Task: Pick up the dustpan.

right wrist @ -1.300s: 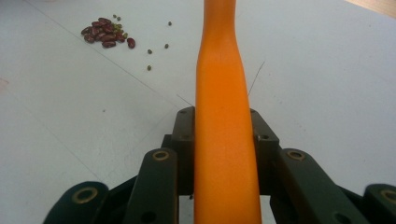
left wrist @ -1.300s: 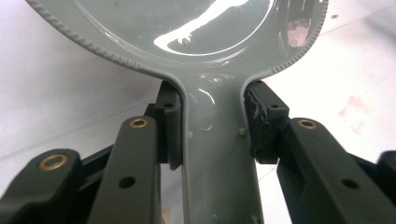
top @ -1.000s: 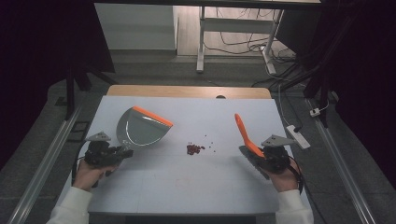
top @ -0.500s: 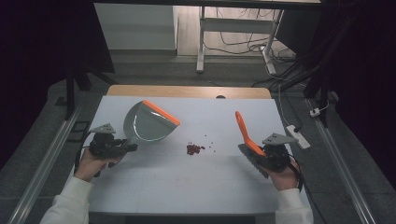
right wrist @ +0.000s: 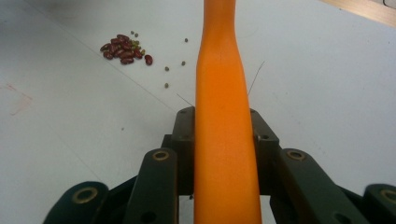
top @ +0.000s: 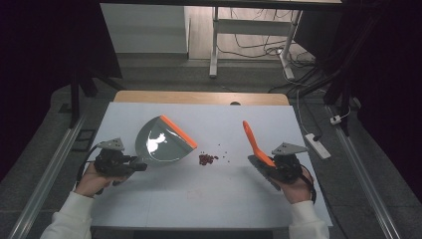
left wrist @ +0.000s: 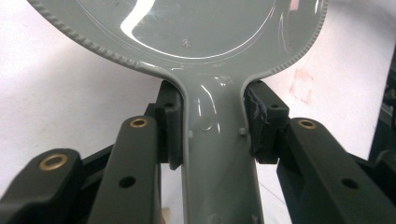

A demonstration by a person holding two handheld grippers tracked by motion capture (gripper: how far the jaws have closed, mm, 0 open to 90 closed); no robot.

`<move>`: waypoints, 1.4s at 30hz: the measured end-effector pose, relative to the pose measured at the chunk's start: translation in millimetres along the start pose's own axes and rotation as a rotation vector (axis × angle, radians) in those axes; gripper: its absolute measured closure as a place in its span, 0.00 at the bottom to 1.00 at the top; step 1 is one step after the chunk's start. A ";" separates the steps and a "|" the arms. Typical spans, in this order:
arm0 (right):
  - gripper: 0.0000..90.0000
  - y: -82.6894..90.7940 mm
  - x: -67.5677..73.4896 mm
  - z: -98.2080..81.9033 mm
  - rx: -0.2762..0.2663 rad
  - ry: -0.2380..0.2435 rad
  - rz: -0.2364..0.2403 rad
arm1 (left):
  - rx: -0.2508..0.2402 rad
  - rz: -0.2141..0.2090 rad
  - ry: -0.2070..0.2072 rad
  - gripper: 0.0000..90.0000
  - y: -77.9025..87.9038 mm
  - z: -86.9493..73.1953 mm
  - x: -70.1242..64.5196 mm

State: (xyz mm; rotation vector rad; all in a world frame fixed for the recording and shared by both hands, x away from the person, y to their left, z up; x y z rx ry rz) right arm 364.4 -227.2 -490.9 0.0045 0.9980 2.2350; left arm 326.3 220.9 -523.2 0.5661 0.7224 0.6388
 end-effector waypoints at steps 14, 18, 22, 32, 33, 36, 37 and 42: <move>0.78 -16.7 -2.2 22.2 -0.023 0.012 0.016 | 0.091 -0.031 -0.061 0.69 -18.6 -6.7 -14.2; 0.78 -21.9 -2.8 31.1 -0.041 0.010 0.022 | 0.114 -0.042 -0.070 0.69 -23.7 -8.7 -18.2; 0.78 -28.4 -2.9 37.4 -0.053 0.008 0.028 | 0.138 -0.048 -0.085 0.68 -28.1 -10.6 -21.2; 0.78 -43.3 -9.5 54.3 -0.081 -0.007 0.026 | 0.144 -0.045 -0.068 0.68 -31.0 -11.8 -24.6; 0.78 -44.9 -9.9 55.9 -0.082 -0.008 0.025 | 0.146 -0.046 -0.071 0.68 -31.3 -12.3 -25.2; 0.78 -49.9 -11.8 60.2 -0.087 -0.005 0.022 | 0.159 -0.048 -0.078 0.68 -32.2 -13.9 -27.7; 0.78 -51.5 -12.1 61.6 -0.089 -0.011 0.024 | 0.163 -0.049 -0.080 0.68 -32.5 -14.5 -28.8; 0.78 -60.8 -14.9 64.3 -0.096 -0.021 0.029 | 0.189 -0.052 -0.065 0.68 -34.3 -16.5 -37.0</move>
Point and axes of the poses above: each handheld gripper's, and its own axes: y roughly backward along the jaws, z roughly out of its top, x roughly to its left, the point moved 6 cm from there along -y, roughly forward along the jaws, and after that the axes turned 15 degrees about y, right-handed, at the moved point
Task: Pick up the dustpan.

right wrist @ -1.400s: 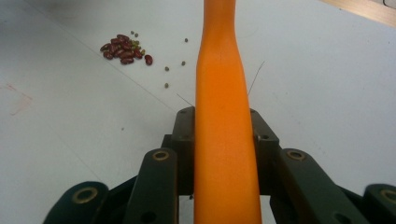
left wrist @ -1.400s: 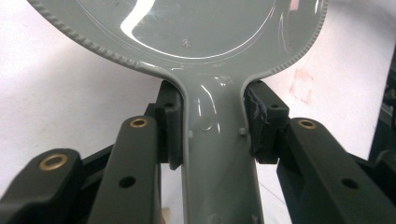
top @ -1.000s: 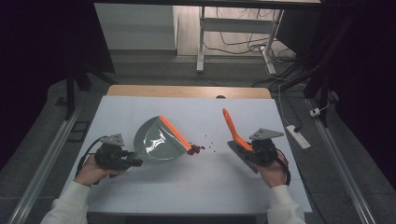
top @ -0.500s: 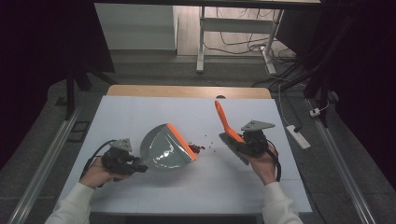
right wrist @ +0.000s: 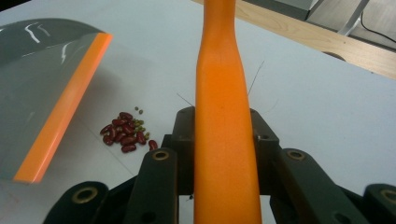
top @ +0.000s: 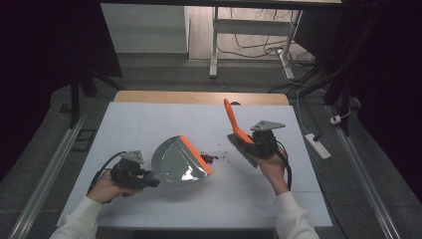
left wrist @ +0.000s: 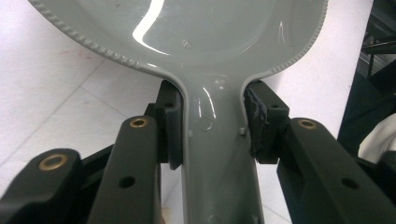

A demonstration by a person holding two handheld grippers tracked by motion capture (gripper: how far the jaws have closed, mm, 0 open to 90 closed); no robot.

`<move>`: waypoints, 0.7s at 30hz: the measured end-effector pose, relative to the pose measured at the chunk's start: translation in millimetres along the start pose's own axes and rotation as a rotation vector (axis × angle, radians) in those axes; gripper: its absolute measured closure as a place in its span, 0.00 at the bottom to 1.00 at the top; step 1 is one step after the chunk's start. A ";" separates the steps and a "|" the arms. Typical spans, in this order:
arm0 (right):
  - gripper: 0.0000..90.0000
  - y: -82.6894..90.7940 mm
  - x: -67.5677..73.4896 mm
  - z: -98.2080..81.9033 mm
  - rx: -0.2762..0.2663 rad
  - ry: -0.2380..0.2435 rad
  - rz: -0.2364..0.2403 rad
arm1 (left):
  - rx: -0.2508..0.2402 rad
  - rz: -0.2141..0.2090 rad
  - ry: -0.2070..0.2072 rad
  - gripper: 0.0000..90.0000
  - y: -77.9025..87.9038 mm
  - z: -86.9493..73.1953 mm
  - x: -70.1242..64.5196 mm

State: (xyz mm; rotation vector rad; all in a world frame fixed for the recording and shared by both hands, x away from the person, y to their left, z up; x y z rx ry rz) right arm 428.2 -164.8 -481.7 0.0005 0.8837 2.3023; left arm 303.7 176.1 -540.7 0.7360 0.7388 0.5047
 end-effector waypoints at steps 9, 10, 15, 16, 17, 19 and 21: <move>0.78 -13.4 -11.2 0.7 -0.009 -0.028 -0.012 | 0.033 -0.006 0.009 0.68 -7.8 -4.8 -3.6; 0.78 -15.4 -12.0 1.1 -0.010 -0.027 -0.012 | 0.036 -0.007 0.012 0.68 -8.3 -5.1 -3.6; 0.78 -26.5 -14.4 2.7 -0.003 -0.011 -0.026 | 0.046 -0.009 0.039 0.68 -8.8 -5.4 -1.5; 0.78 -28.7 -14.2 3.2 -0.002 -0.007 -0.026 | 0.046 -0.008 0.051 0.68 -8.9 -5.2 -1.0; 0.78 -30.4 -14.2 3.4 0.002 -0.005 -0.027 | 0.045 -0.007 0.060 0.68 -9.0 -5.1 -0.5; 0.78 -33.7 -14.0 3.7 0.001 -0.008 -0.022 | 0.049 -0.003 0.068 0.68 -9.2 -5.5 1.0; 0.78 -37.2 -13.6 3.6 0.002 -0.005 -0.022 | 0.051 -0.002 0.071 0.68 -9.7 -6.1 1.7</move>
Point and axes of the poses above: each handheld gripper's, and its own axes: y roughly backward along the jaws, z roughly out of its top, x roughly to its left, the point moved 6 cm from there along -y, roughly forward along the jaws, and after that the axes turned 15 degrees about y, right-handed, at the moved point
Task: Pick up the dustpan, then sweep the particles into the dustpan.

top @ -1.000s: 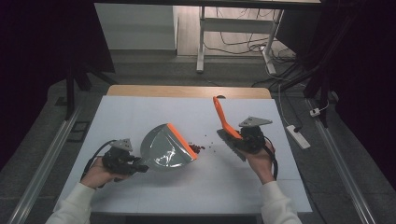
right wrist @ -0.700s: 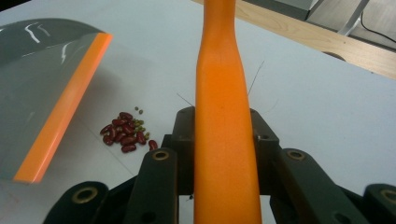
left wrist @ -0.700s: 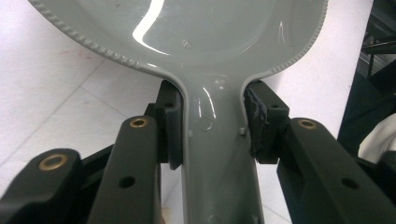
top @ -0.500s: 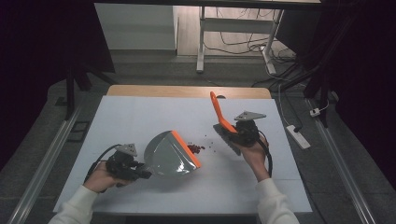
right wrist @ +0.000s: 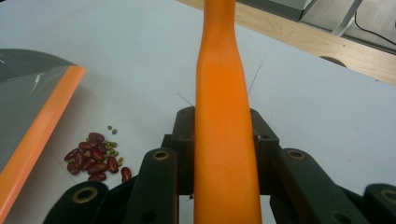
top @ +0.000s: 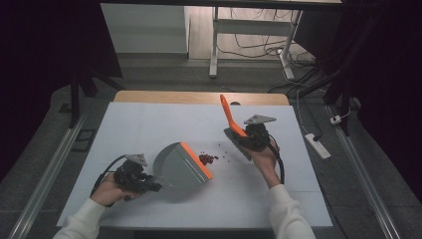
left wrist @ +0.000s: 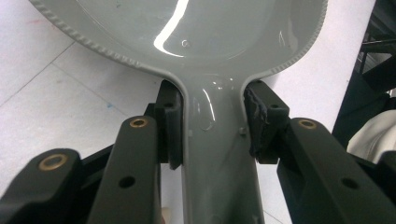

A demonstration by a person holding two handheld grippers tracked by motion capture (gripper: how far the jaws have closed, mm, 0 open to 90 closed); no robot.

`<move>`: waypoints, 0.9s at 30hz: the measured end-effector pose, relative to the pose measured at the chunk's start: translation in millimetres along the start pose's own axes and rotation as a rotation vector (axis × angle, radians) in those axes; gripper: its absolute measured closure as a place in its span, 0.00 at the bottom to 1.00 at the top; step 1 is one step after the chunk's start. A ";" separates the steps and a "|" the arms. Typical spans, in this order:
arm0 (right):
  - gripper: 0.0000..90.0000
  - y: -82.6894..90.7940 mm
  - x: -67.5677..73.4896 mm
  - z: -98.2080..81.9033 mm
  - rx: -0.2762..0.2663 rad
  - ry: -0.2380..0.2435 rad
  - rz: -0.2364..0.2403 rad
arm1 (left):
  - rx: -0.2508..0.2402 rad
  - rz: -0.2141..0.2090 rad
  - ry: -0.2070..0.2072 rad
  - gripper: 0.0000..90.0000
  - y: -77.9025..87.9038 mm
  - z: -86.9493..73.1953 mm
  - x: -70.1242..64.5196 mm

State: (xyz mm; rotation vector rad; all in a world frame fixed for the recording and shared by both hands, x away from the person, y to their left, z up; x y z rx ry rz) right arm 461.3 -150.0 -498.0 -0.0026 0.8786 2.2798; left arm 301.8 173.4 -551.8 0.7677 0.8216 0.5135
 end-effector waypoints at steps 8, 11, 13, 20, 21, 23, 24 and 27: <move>0.78 -11.5 2.7 0.4 0.014 0.022 -0.003 | 0.011 0.003 0.009 0.68 -0.7 -0.4 0.2; 0.78 -13.1 2.2 0.5 0.014 0.022 -0.001 | 0.017 0.003 0.010 0.68 -1.2 -1.1 1.0; 0.78 -14.4 2.0 -0.4 0.017 0.018 0.001 | 0.019 0.000 0.013 0.68 -1.9 -1.3 1.0; 0.78 -20.1 4.9 -4.2 0.038 0.020 0.011 | 0.029 0.006 0.023 0.68 -4.0 -1.6 2.9; 0.78 -21.1 5.8 -4.3 0.041 0.021 0.012 | 0.031 0.006 0.024 0.68 -4.2 -1.6 3.1; 0.78 -23.3 7.3 -4.8 0.048 0.031 0.015 | 0.033 0.006 0.025 0.68 -4.8 -1.5 3.5; 0.78 -24.6 8.3 -4.9 0.051 0.032 0.017 | 0.036 0.005 0.024 0.68 -5.2 -1.5 3.7; 0.78 -27.9 10.3 -5.4 0.060 0.038 0.021 | 0.042 0.006 0.022 0.68 -5.9 -1.7 3.8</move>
Point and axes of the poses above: each handheld gripper's, and its own axes: y roughly backward along the jaws, z roughly out of its top, x roughly to its left, the point moved 6 cm from there along -y, roughly forward along the jaws, and after that the axes turned 15 degrees about y, right-handed, at the moved point
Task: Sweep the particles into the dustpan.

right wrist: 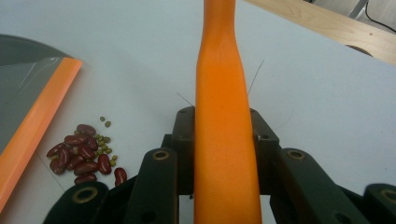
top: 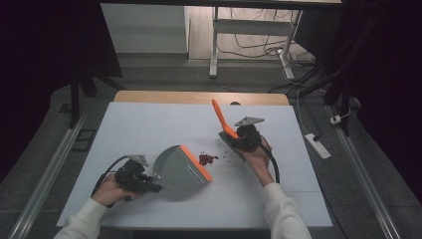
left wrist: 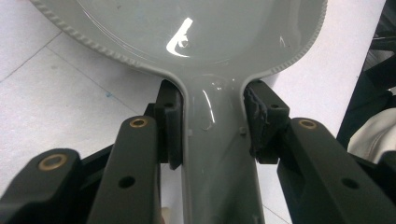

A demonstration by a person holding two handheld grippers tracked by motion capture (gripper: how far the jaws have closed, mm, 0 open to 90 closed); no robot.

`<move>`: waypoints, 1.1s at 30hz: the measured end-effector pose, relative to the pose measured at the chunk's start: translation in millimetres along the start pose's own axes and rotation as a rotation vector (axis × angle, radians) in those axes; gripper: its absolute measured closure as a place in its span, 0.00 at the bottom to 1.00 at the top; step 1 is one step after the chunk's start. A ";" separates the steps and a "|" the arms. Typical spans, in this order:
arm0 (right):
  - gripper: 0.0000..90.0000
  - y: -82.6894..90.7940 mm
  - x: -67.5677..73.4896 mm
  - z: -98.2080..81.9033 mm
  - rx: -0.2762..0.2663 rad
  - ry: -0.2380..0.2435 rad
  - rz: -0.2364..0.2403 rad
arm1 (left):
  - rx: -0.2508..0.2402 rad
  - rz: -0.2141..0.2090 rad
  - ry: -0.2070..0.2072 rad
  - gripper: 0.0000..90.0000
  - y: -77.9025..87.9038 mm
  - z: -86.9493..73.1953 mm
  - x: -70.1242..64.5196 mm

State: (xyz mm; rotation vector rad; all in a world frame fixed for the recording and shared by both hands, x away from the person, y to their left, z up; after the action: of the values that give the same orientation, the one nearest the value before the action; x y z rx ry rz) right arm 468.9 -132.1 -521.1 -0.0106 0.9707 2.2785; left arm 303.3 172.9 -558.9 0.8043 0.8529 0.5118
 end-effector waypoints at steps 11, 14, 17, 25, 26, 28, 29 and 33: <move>0.78 -10.1 6.0 -2.0 0.033 0.018 0.006 | 0.015 -0.003 -0.011 0.68 -2.3 -0.4 -1.8; 0.78 -12.3 7.4 -2.2 0.038 0.029 0.007 | 0.021 -0.004 -0.014 0.68 -3.1 -0.6 -2.2; 0.78 -14.4 9.7 -2.0 0.044 0.029 0.012 | 0.029 -0.004 -0.016 0.68 -3.9 -1.0 -2.3; 0.78 -17.4 15.5 0.2 0.043 0.045 0.022 | 0.032 -0.005 -0.017 0.68 -5.2 -1.1 -2.4; 0.78 -17.5 16.2 0.4 0.042 0.043 0.025 | 0.033 -0.005 -0.017 0.68 -5.2 -1.0 -2.3; 0.78 -18.0 17.5 0.9 0.040 0.045 0.032 | 0.034 -0.005 -0.018 0.68 -5.3 -1.0 -2.3; 0.78 -18.3 18.6 1.3 0.039 0.043 0.033 | 0.035 -0.004 -0.018 0.68 -5.3 -1.1 -2.4; 0.78 -18.9 22.1 2.7 0.041 0.056 0.041 | 0.034 -0.003 -0.017 0.68 -5.6 -1.0 -3.0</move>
State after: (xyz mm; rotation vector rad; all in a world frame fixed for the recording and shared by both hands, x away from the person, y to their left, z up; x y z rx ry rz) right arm 463.0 -108.2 -536.8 -0.0371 1.0557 2.3053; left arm 301.2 167.9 -562.3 0.8372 0.8487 0.4879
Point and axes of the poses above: each handheld gripper's, and its own axes: y roughly backward along the jaws, z roughly out of its top, x roughly to its left, the point moved 6 cm from there along -y, roughly forward along the jaws, and after that the axes turned 15 degrees about y, right-handed, at the moved point
